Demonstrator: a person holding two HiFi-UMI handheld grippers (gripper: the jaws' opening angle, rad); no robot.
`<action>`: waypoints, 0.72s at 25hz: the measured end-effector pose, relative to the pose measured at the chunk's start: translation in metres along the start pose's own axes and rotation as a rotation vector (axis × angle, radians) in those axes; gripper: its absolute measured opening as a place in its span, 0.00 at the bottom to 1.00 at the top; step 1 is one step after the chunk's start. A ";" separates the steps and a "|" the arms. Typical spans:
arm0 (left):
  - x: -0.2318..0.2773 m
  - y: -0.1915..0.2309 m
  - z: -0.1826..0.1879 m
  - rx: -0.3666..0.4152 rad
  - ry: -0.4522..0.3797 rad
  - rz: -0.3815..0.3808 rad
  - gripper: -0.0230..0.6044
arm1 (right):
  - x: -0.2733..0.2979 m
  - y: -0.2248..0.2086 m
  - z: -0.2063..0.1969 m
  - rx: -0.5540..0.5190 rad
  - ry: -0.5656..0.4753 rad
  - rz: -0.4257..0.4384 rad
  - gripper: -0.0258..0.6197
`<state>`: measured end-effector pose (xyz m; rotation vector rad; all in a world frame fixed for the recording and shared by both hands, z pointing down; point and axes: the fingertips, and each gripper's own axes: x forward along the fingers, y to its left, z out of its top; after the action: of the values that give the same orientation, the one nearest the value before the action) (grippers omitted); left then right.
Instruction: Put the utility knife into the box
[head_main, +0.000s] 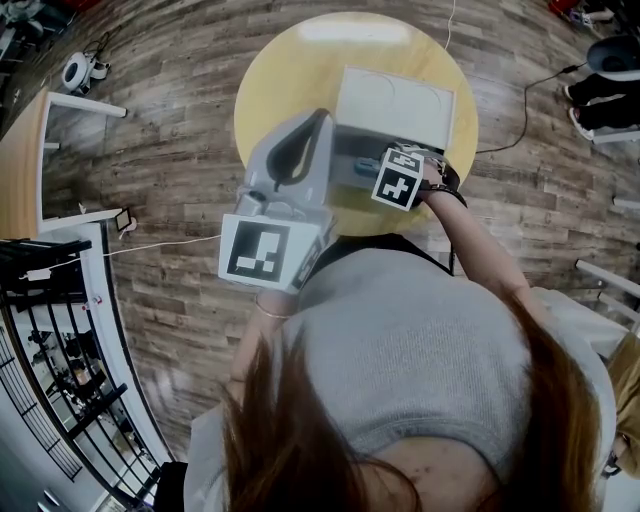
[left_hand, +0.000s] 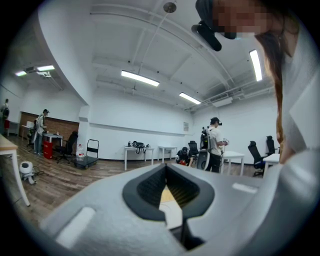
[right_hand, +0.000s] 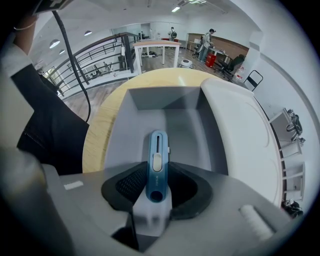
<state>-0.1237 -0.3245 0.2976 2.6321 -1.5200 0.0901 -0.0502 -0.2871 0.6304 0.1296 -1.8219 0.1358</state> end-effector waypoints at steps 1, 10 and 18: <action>0.000 -0.001 0.000 0.002 0.000 -0.001 0.03 | 0.000 0.000 0.000 0.001 0.002 0.002 0.24; -0.001 -0.004 0.002 -0.005 -0.007 -0.011 0.03 | -0.002 -0.003 -0.002 0.030 -0.004 -0.024 0.31; 0.000 -0.005 0.002 0.000 -0.005 -0.029 0.03 | -0.028 -0.008 0.000 0.109 -0.102 -0.030 0.34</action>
<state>-0.1194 -0.3228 0.2955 2.6558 -1.4828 0.0817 -0.0417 -0.2946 0.6033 0.2441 -1.9132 0.2112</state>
